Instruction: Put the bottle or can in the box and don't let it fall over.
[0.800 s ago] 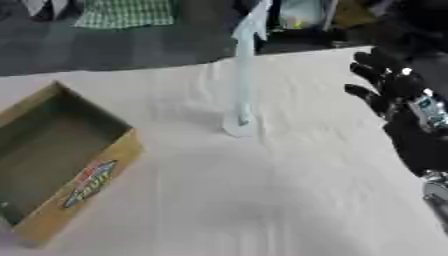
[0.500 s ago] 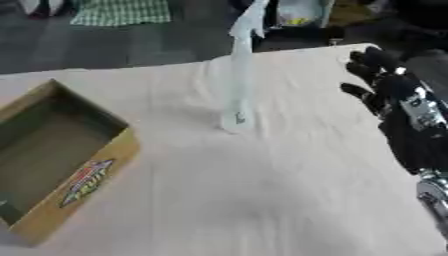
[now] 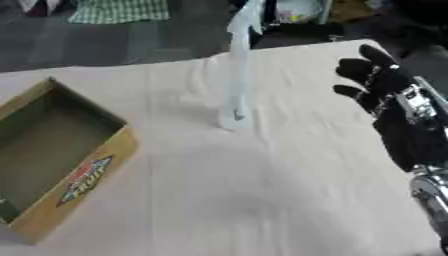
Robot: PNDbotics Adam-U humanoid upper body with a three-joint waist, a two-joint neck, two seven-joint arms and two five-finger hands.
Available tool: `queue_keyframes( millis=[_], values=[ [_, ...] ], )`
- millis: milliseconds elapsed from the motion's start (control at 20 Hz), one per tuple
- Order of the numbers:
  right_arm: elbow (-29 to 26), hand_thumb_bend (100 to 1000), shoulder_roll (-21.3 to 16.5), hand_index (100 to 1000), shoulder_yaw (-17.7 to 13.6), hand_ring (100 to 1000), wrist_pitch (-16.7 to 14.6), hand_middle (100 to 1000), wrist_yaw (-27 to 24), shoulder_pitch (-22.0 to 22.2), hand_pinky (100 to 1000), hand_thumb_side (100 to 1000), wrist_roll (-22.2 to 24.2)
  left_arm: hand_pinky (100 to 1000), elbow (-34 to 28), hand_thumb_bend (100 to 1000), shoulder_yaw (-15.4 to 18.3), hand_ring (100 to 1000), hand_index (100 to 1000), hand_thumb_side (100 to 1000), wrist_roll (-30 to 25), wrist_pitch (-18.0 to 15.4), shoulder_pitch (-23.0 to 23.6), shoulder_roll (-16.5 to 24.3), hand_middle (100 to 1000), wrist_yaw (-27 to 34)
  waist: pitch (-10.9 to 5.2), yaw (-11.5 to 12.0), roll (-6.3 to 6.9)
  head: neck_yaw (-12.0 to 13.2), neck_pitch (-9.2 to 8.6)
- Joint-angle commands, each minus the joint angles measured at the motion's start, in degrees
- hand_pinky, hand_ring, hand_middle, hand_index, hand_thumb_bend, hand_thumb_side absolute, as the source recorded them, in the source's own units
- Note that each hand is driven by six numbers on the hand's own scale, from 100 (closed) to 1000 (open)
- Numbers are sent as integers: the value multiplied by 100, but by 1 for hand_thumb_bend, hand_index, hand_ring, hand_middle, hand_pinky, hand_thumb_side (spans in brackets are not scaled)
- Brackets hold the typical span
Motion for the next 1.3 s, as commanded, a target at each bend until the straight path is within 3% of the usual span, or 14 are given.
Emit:
queue_keyframes(
  millis=[50, 100, 150, 300, 400, 600, 650, 850, 1300],
  values=[
    [-103, 100, -285, 1000, 136, 755, 467, 731, -1273, -303, 732, 831, 266, 1000, -118, 254, 39, 724, 865, 847, -14, -6, -35, 169, 720, -5, -129, 1, -9, -33, -2],
    [-103, 100, -315, 1000, 138, 755, 663, 731, -1714, -393, 732, 831, 381, 1000, -118, 254, 40, 724, 865, 847, -15, -4, -32, 172, 720, -5, -131, -4, -10, -31, -7],
    [-103, 100, -335, 1000, 157, 663, 886, 664, -2148, -477, 653, 845, 513, 1000, -118, 254, 38, 724, 865, 847, -16, -4, -33, 174, 720, -5, -133, 1, -11, -40, -20],
    [-103, 100, -371, 1000, 136, 498, 1471, 531, -3188, -711, 507, 855, 781, 1000, -118, 254, 40, 724, 865, 847, -15, -2, -30, 178, 719, -2, -137, 3, -15, -50, -54],
    [-103, 100, -379, 1000, 94, 490, 1744, 525, -3671, -815, 501, 855, 851, 1000, -118, 254, 39, 724, 865, 847, -15, 1, -25, 175, 719, -2, -139, 0, -18, -43, -61],
    [-103, 100, -408, 1000, 9, 490, 1927, 525, -3983, -856, 501, 855, 878, 1000, -118, 254, 41, 724, 865, 847, -15, 2, -22, 175, 719, -3, -140, -5, -19, -38, -63],
    [-103, 161, -370, 1000, 42, 284, 1962, 361, -4024, -897, 271, 867, 855, 1000, -118, 255, 28, 723, 864, 846, -23, 4, -36, 170, 719, 3, -141, 19, -17, -54, -77],
    [-103, 176, -70, 1000, 354, 195, 2287, 295, -4354, -1154, 125, 867, 542, 1000, -118, 255, 17, 723, 864, 847, -34, 19, -32, 168, 718, 15, -159, 12, -25, -32, -89],
    [-103, 191, 153, 1000, 340, 156, 2907, 272, -5128, -1372, 100, 869, -216, 1000, -118, 256, 15, 722, 864, 845, -31, 24, -21, 177, 718, 16, -186, -22, -23, 10, -81]
  ],
)
